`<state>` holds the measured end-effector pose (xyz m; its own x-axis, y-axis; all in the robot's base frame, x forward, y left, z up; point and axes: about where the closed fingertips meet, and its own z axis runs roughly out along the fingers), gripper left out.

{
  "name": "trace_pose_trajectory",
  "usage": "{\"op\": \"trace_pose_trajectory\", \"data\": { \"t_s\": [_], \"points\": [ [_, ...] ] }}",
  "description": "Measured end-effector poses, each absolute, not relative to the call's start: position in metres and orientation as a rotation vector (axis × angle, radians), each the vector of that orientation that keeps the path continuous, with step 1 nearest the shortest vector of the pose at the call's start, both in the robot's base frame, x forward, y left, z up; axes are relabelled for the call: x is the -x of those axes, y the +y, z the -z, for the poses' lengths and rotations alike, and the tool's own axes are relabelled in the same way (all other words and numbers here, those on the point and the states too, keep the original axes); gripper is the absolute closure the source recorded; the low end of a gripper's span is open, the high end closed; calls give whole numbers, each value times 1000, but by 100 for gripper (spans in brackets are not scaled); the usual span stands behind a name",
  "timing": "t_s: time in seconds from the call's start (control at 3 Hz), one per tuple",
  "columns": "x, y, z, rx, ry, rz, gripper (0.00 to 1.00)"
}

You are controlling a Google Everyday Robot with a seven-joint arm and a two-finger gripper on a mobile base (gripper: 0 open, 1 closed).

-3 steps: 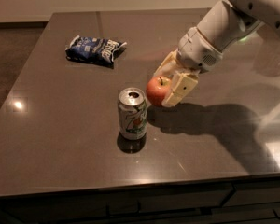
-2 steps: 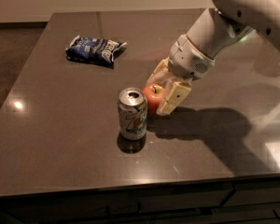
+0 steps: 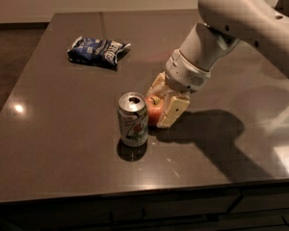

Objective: Move apple near 7up can

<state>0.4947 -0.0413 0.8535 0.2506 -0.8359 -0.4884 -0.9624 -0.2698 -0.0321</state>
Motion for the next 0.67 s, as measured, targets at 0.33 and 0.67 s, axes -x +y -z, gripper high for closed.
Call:
{"op": "trace_pose_trajectory", "data": {
  "t_s": [0.33, 0.67],
  "points": [
    [-495, -40, -854, 2202, 1653, -546, 0],
    [-495, -40, -854, 2202, 1653, -546, 0]
  ]
}}
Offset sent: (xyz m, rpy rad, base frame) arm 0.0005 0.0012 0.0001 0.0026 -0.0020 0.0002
